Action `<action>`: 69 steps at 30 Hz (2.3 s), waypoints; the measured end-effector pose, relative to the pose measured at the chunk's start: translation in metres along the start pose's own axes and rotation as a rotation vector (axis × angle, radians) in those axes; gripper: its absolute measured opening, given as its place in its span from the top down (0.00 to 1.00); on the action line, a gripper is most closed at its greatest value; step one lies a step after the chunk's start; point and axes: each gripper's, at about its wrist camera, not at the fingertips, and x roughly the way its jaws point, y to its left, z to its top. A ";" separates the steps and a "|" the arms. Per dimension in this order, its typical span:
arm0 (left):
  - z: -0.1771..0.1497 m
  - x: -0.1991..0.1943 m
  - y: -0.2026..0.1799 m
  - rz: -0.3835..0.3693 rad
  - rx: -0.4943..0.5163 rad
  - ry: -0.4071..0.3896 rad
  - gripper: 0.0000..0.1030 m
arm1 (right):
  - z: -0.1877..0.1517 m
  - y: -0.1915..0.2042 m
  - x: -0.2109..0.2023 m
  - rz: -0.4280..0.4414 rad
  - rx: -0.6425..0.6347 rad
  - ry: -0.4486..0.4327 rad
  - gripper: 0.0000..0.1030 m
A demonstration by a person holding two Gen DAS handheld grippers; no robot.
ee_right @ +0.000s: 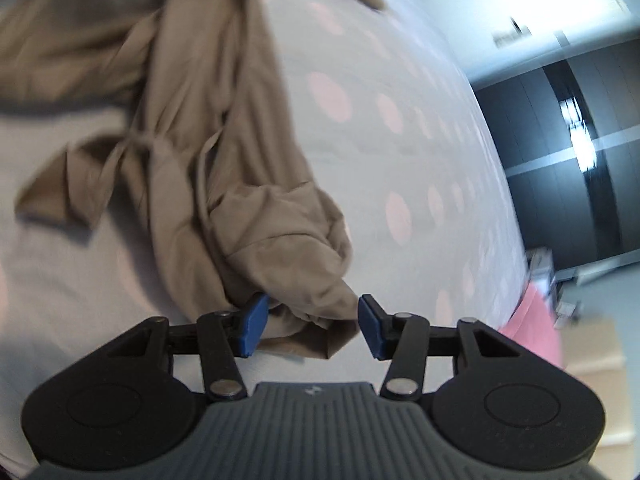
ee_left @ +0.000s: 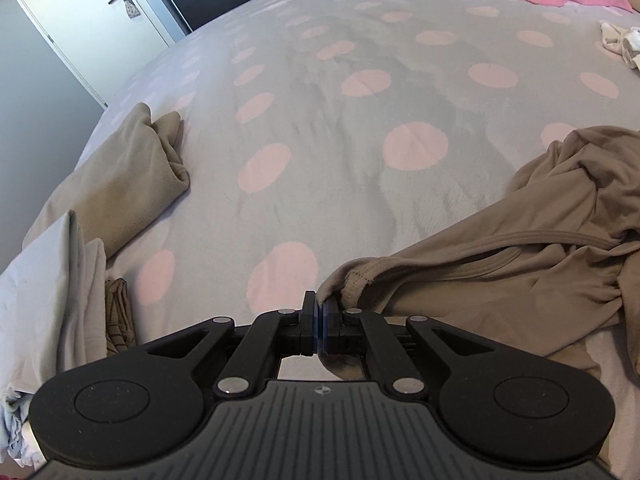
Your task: Fold clothes
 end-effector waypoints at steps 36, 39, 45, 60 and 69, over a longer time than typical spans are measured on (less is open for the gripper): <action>0.014 -0.176 0.066 0.097 -0.159 -0.470 1.00 | -0.015 -0.092 -0.205 0.108 0.838 -0.220 0.97; 0.006 -0.149 0.048 0.066 -0.092 -0.380 1.00 | -0.013 -0.070 -0.195 0.141 0.779 -0.134 0.97; -0.009 -0.089 0.014 0.019 0.013 -0.232 1.00 | -0.006 -0.035 -0.132 0.211 0.699 0.048 0.97; -0.024 -0.046 0.013 -0.070 -0.046 -0.127 0.85 | -0.018 -0.051 -0.059 0.198 0.669 0.099 0.66; -0.039 -0.049 0.016 -0.079 -0.135 -0.053 0.67 | -0.008 -0.051 -0.088 0.140 0.607 -0.101 0.63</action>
